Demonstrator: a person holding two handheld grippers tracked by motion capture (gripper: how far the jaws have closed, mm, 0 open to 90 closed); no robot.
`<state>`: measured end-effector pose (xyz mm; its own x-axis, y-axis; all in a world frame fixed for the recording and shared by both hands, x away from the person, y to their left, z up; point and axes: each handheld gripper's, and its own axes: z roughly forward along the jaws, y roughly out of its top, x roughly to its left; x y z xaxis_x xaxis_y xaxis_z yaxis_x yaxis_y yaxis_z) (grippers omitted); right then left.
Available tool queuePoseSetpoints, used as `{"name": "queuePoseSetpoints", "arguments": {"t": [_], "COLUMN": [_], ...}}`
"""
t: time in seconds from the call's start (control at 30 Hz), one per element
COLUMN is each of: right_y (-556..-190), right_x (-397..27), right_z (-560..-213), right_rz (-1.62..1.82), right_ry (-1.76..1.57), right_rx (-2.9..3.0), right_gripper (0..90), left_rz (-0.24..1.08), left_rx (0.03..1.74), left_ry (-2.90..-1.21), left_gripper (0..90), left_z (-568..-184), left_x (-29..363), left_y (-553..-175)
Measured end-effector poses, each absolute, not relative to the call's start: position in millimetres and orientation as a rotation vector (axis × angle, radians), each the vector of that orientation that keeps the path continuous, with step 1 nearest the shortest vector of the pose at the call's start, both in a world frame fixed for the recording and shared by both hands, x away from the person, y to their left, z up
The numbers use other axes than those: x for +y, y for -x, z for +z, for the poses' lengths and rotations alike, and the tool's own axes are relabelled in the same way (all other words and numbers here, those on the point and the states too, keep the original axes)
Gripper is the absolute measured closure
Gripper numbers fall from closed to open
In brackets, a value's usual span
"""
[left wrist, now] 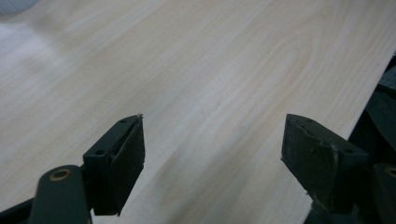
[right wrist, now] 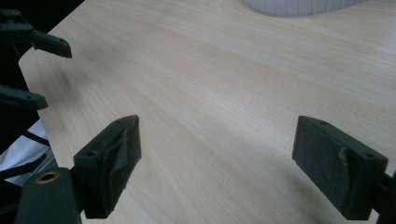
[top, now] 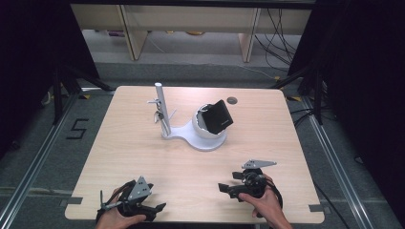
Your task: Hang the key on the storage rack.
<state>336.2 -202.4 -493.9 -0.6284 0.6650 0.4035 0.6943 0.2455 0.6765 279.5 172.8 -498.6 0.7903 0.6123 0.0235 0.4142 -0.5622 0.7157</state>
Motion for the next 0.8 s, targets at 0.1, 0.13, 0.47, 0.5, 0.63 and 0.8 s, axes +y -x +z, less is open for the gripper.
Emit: {"name": "queuePoseSetpoints", "arguments": {"t": [0.1,0.13,0.47,0.5,0.63,0.8], "right_y": [-337.0,-336.4,-334.6,-333.4,-334.1,-334.7], "right_x": [-201.4,-200.6,-197.5,-196.8,-196.6,-196.7], "right_z": [-495.0,-494.9,-495.6,-494.7,-495.5,-496.4], "right_rz": [-1.356,-1.360,-1.345,-1.328,-1.336,-1.337], "right_ry": [1.306,1.302,1.296,1.313,1.294,1.288], "right_rx": [-2.504,-2.511,-2.505,-2.493,-2.509,-2.512], "right_gripper": [15.8,15.8,15.9,15.9,16.0,16.1], "left_rz": [0.358,0.349,0.353,0.354,0.343,0.356], "left_rx": [0.751,0.753,0.760,0.761,0.771,0.764], "left_ry": [-2.262,-2.249,-2.276,-2.272,-2.275,-2.287], "left_gripper": [20.8,20.5,20.1,20.1,20.1,20.1], "left_z": [-501.0,-501.4,-504.3,-504.7,-505.5,-505.5], "left_x": [170.5,169.8,171.3,170.9,171.0,171.7], "left_y": [-276.6,-276.0,-277.8,-277.7,-277.7,-278.7]}}
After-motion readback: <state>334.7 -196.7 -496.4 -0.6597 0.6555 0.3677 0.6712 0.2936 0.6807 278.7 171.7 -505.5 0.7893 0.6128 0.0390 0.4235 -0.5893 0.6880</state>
